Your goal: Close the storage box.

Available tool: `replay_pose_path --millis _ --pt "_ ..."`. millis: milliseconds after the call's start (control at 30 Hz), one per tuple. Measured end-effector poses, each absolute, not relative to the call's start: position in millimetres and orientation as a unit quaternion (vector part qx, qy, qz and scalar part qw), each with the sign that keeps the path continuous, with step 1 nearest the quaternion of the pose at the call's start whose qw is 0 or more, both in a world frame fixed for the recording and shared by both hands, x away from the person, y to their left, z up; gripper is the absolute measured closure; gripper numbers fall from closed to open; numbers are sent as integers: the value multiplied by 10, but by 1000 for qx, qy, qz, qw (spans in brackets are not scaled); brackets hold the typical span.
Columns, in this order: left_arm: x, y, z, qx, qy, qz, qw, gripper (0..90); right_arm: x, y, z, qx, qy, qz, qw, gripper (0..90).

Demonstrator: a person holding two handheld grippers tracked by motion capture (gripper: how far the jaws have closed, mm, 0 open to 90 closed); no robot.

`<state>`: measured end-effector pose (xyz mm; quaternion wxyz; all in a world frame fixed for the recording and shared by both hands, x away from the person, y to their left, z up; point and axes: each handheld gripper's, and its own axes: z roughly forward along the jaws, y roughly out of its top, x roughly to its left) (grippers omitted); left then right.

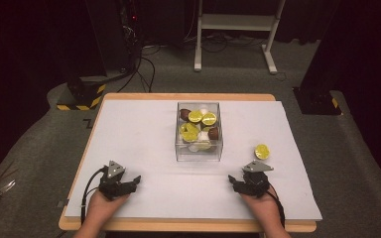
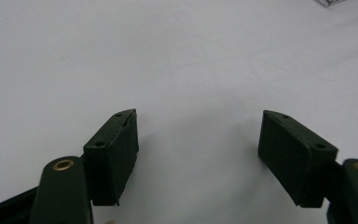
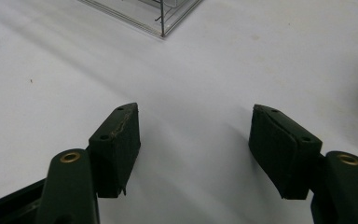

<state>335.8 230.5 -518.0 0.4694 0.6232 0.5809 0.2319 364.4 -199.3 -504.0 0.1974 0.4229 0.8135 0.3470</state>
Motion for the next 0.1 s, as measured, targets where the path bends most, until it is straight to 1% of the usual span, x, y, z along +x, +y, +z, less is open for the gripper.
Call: replay_pose_path --millis 100 --pt "3357 2305 -5180 623 581 232 469 287 3642 -1992 -5039 423 813 346 198 336"
